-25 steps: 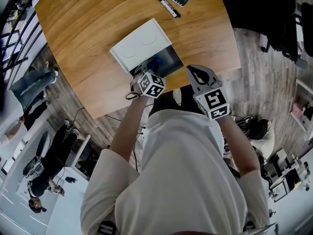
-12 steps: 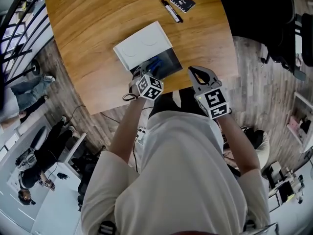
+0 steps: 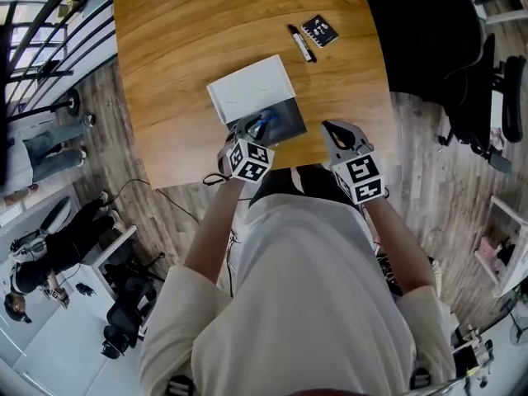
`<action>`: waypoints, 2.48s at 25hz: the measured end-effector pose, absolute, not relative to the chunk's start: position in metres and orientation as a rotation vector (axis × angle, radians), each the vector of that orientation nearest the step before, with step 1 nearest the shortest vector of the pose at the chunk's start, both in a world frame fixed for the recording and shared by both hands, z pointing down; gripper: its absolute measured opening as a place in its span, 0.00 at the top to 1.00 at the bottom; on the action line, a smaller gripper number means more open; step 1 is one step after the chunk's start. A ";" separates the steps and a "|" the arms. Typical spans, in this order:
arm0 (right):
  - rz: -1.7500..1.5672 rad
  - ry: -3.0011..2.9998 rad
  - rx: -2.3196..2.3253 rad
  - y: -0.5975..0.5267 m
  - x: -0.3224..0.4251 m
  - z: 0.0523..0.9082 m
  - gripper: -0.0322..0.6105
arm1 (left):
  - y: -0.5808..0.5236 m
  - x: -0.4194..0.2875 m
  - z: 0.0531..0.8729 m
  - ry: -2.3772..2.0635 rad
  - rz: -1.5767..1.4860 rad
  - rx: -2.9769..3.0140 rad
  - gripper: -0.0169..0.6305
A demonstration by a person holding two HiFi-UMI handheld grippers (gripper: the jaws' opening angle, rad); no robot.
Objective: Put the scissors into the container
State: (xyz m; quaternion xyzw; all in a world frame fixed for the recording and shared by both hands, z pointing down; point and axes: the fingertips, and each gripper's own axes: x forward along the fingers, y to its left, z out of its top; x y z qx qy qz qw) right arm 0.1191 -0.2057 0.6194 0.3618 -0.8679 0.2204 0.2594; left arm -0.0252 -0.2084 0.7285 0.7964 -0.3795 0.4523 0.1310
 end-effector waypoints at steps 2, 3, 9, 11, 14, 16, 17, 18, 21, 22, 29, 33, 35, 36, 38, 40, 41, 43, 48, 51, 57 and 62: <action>0.585 -2.365 0.973 -0.210 0.121 0.612 0.95 | -0.211 -0.026 0.708 -1.158 1.261 2.309 0.88; 0.575 -2.374 0.966 -0.212 0.121 0.609 0.95 | -0.212 -0.027 0.698 -1.187 1.232 2.306 0.89; 0.503 -2.427 0.907 -0.222 0.117 0.585 0.95 | -0.213 -0.032 0.642 -1.325 0.975 2.245 0.92; 0.476 -2.447 0.885 -0.225 0.113 0.576 0.95 | -0.213 -0.037 0.623 -1.373 0.893 2.229 0.94; 0.437 -2.478 0.869 -0.234 0.106 0.562 0.95 | -0.214 -0.048 0.596 -1.453 0.785 2.211 0.95; 0.427 -2.490 0.872 -0.238 0.104 0.554 0.95 | -0.214 -0.057 0.576 -1.509 0.711 2.207 0.96; 0.422 -2.493 0.876 -0.240 0.102 0.551 0.95 | -0.212 -0.062 0.567 -1.534 0.679 2.207 0.97; 0.414 -2.495 0.880 -0.240 0.101 0.547 0.95 | -0.211 -0.067 0.557 -1.557 0.649 2.207 0.97; 0.384 -2.504 0.891 -0.239 0.094 0.531 0.95 | -0.203 -0.086 0.528 -1.617 0.562 2.214 0.98; 0.374 -2.508 0.897 -0.238 0.092 0.524 0.95 | -0.201 -0.092 0.519 -1.633 0.533 2.217 0.98; 0.301 -2.552 0.979 -0.239 0.077 0.474 0.95 | -0.185 -0.131 0.459 -1.721 0.310 2.248 0.98; 0.226 -2.585 1.002 -0.239 0.071 0.445 0.95 | -0.177 -0.147 0.429 -1.764 0.216 2.271 0.98; 0.195 -2.603 1.005 -0.238 0.067 0.431 0.95 | -0.174 -0.155 0.415 -1.786 0.192 2.286 0.98; 0.182 -2.612 1.004 -0.237 0.065 0.425 0.95 | -0.172 -0.158 0.410 -1.796 0.184 2.292 0.98; 0.153 -2.630 1.004 -0.234 0.063 0.413 0.95 | -0.170 -0.165 0.400 -1.812 0.170 2.300 0.98; 0.120 -2.644 1.011 -0.232 0.061 0.403 0.95 | -0.167 -0.169 0.392 -1.821 0.155 2.307 0.98; 0.105 -2.651 1.014 -0.231 0.061 0.399 0.95 | -0.167 -0.171 0.389 -1.824 0.149 2.311 0.98; 0.079 -2.668 1.018 -0.231 0.059 0.393 0.95 | -0.166 -0.174 0.385 -1.828 0.141 2.319 0.98; 0.061 -2.679 1.023 -0.231 0.055 0.386 0.95 | -0.163 -0.180 0.381 -1.825 0.123 2.325 0.98; 0.055 -2.678 1.026 -0.231 0.053 0.384 0.95 | -0.163 -0.181 0.380 -1.817 0.113 2.331 0.98; 0.039 -2.681 1.026 -0.234 0.048 0.382 0.95 | -0.167 -0.182 0.379 -1.811 0.103 2.345 0.98; 0.023 -2.681 1.025 -0.237 0.046 0.380 0.95 | -0.172 -0.185 0.375 -1.810 0.095 2.357 0.98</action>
